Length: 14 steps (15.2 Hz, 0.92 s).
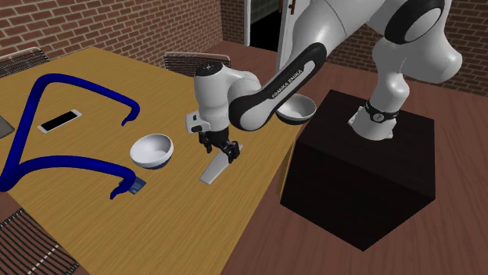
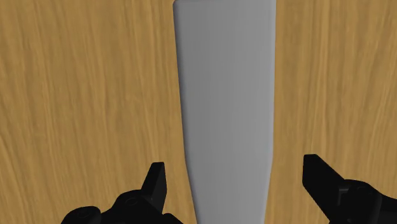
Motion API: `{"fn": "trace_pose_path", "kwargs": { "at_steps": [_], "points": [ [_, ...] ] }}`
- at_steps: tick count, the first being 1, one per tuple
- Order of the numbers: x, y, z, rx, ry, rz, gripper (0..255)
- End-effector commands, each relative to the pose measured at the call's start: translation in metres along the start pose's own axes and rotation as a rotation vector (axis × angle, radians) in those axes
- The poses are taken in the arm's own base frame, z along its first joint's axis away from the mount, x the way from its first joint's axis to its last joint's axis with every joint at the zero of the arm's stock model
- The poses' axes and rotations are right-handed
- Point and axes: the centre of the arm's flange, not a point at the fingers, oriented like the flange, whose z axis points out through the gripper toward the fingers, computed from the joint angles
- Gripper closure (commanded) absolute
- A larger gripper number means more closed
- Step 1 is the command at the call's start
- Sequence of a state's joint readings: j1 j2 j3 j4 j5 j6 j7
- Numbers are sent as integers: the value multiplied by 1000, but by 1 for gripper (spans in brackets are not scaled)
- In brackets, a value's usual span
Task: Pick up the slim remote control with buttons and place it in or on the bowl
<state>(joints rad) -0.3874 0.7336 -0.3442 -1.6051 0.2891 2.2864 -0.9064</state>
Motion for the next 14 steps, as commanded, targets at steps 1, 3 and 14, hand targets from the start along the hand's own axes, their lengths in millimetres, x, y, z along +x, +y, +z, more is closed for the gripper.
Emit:
{"fn": "trace_pose_path", "kwargs": {
  "at_steps": [1, 3, 14],
  "points": [
    [0, 0, 11, 0, 0, 0, 0],
    [0, 0, 22, 0, 0, 0, 0],
    [0, 0, 30, 0, 0, 0, 255]
  ]
}}
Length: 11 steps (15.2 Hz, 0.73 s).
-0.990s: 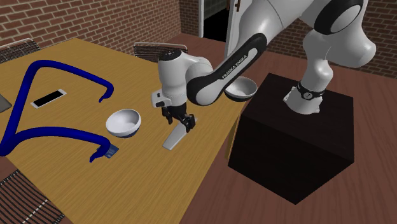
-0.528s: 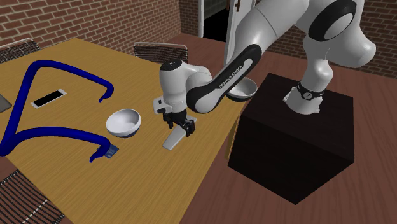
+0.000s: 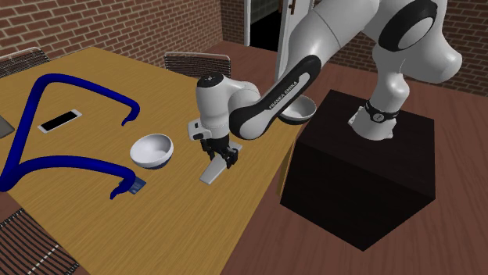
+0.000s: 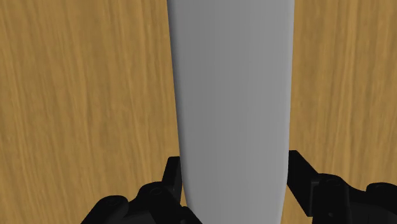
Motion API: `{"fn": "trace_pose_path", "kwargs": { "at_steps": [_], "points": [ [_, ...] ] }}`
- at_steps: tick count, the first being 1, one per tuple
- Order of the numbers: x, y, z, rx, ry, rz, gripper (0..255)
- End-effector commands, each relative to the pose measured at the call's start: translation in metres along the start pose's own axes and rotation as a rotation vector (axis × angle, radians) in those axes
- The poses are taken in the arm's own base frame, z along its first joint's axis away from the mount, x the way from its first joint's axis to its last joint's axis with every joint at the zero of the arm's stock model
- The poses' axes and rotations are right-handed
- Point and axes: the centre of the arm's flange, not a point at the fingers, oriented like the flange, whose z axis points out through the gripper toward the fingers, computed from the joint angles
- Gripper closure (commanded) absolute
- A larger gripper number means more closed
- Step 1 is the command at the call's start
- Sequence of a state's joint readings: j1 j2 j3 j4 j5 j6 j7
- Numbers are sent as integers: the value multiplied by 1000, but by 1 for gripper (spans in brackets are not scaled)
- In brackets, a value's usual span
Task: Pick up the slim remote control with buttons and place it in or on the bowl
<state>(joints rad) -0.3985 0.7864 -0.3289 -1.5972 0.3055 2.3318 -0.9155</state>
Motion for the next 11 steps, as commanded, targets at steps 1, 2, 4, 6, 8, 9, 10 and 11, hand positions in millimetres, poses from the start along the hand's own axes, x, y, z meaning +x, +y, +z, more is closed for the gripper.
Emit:
{"fn": "trace_pose_path", "kwargs": {
  "at_steps": [1, 2, 4, 6, 8, 9, 10, 11],
  "points": [
    [0, 0, 0, 0, 0, 0, 255],
    [0, 0, 0, 0, 0, 0, 255],
    [0, 0, 0, 0, 0, 0, 255],
    [0, 0, 0, 0, 0, 0, 255],
    [0, 0, 0, 0, 0, 0, 255],
    [0, 0, -5, 0, 0, 0, 255],
    [0, 0, -10, 0, 0, 0, 255],
    [0, 0, -16, 0, 0, 0, 255]
  ]
}}
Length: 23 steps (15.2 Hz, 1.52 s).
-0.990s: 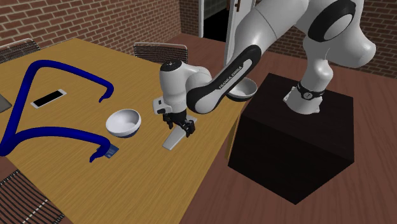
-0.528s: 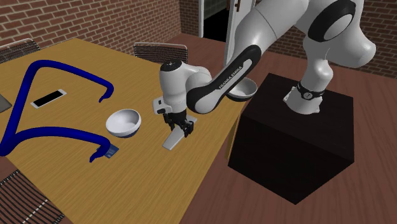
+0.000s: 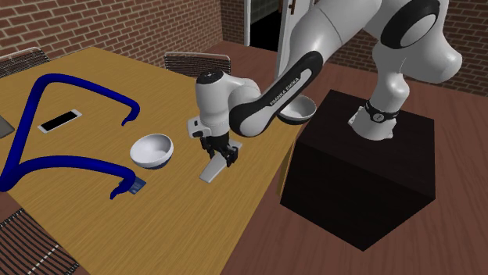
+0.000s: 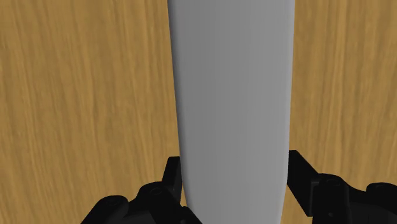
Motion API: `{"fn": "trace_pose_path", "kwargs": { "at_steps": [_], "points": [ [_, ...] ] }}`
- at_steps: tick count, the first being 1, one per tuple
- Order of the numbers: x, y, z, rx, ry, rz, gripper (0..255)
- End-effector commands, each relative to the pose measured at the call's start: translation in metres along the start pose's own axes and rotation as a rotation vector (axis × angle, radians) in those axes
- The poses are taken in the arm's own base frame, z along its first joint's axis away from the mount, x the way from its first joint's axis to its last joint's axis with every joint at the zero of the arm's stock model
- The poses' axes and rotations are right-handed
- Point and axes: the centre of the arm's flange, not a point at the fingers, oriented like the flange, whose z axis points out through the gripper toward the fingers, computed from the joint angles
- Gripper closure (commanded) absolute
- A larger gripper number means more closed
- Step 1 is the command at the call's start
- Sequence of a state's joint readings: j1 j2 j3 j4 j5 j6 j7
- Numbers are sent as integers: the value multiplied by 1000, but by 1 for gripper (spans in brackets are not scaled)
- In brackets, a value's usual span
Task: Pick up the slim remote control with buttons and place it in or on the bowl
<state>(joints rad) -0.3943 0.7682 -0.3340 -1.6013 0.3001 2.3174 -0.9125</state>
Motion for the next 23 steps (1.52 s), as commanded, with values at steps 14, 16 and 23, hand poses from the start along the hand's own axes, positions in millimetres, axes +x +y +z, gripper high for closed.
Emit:
{"fn": "trace_pose_path", "kwargs": {
  "at_steps": [14, 16, 23],
  "points": [
    [-1, 1, -80, 0, 0, 0, 255],
    [-1, 1, -90, 0, 0, 0, 255],
    [-1, 1, -127, 0, 0, 0, 255]
  ]
}}
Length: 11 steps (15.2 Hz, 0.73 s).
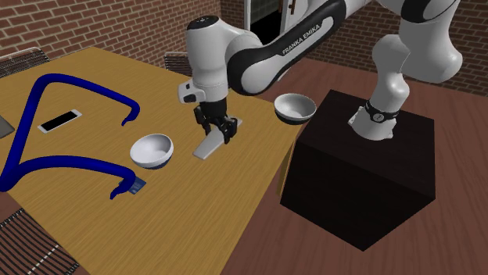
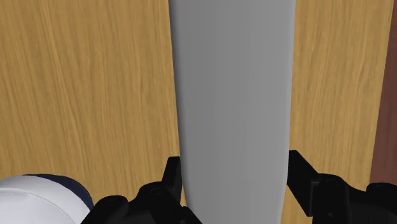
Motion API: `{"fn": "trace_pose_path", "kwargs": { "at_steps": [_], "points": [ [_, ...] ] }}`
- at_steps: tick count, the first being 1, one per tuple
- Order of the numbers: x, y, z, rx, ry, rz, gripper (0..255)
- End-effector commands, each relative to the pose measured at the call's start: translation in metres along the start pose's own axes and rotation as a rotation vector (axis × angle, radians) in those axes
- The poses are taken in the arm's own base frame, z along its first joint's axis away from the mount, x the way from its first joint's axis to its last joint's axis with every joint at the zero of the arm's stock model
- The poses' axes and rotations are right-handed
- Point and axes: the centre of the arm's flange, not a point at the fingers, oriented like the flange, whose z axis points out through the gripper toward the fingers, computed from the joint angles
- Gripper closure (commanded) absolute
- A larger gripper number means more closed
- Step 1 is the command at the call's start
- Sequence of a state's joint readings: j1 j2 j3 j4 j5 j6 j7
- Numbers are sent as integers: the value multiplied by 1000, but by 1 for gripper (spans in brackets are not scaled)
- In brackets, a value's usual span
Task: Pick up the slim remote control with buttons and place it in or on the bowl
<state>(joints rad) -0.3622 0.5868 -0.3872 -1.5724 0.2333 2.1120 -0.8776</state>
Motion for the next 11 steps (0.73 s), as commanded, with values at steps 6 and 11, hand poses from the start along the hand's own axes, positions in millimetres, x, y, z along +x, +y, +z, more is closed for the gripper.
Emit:
{"fn": "trace_pose_path", "kwargs": {
  "at_steps": [6, 11],
  "points": [
    [-24, -9, -22, 0, 0, 0, 255],
    [-86, -32, -22, 0, 0, 0, 255]
  ]
}}
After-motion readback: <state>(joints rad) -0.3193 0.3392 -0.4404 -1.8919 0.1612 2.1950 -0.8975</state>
